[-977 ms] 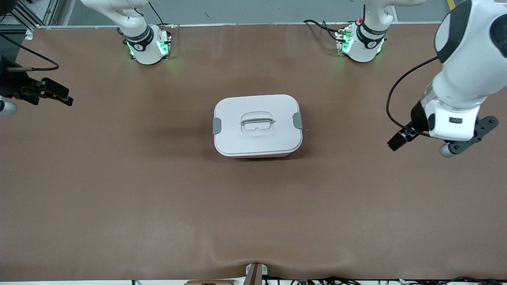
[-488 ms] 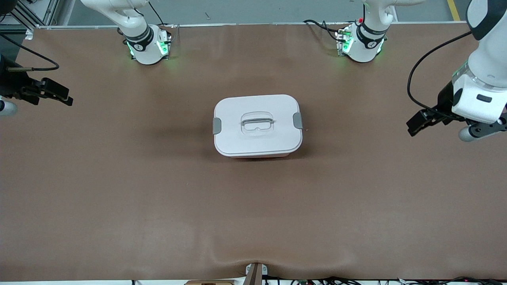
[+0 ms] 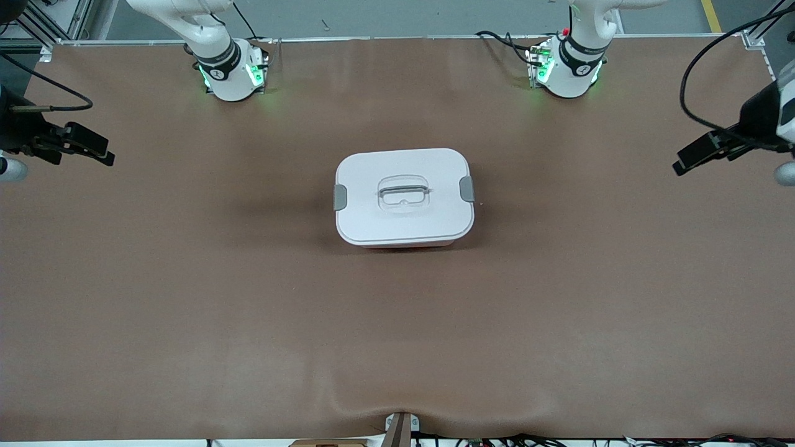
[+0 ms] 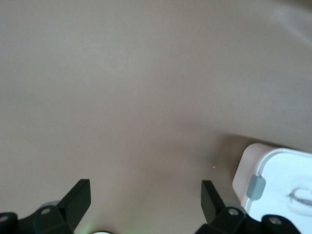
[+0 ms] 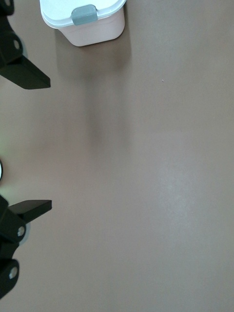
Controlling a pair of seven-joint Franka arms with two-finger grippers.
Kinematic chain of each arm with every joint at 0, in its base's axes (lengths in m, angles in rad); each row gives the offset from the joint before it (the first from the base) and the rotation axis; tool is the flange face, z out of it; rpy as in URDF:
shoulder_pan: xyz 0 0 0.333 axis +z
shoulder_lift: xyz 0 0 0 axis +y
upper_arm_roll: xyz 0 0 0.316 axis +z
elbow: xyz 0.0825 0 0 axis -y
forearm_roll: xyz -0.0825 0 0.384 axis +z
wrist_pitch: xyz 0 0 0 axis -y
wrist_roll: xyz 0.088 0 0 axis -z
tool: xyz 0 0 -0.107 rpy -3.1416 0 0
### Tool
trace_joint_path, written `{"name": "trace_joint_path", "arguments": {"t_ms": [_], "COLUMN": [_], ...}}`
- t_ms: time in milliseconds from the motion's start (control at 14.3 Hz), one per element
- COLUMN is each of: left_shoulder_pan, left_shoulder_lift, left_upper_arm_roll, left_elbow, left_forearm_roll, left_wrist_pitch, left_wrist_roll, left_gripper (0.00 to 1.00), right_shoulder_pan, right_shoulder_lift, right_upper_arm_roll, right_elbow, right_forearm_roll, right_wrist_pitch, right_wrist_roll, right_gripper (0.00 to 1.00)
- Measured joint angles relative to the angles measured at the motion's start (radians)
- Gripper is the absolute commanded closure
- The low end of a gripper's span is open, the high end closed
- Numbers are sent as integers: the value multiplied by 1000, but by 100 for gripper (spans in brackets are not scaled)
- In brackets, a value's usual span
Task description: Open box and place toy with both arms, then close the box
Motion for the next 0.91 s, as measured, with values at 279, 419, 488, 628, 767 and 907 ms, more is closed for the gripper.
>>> {"name": "trace_joint_path", "arguments": {"t_ms": [279,419,488,628,767,907], "left_shoulder_pan": [-2,-2,-2,-1,-1,-3], "left_shoulder_lift": [-21,-21,-20,-18,-17,-17], "left_upper_arm_roll": [-1,-1,-1,0,0,-3], "left_elbow": [-4,-6,-8,-12,-14,-14], "left_forearm_roll": [0,4,10,12,12,36], "left_wrist_pitch": [-40,-42,-42,-41,-40,-40], "left_wrist_roll": [82,92,111,154,162,167], "left_gripper": [0,0,0,0,0,0], "right_shoulder_pan": [0,0,0,0,0,0], "right_shoulder_lift": [0,0,0,0,0,0], "right_upper_arm_roll": [0,0,0,0,0,0], "right_elbow": [0,0,0,0,0,0], "right_forearm_roll": [0,0,0,0,0,0], "right_wrist_pitch": [0,0,0,0,0,0], "right_wrist_roll": [0,0,0,0,0,0], "right_gripper": [0,0,0,0,0,0]}}
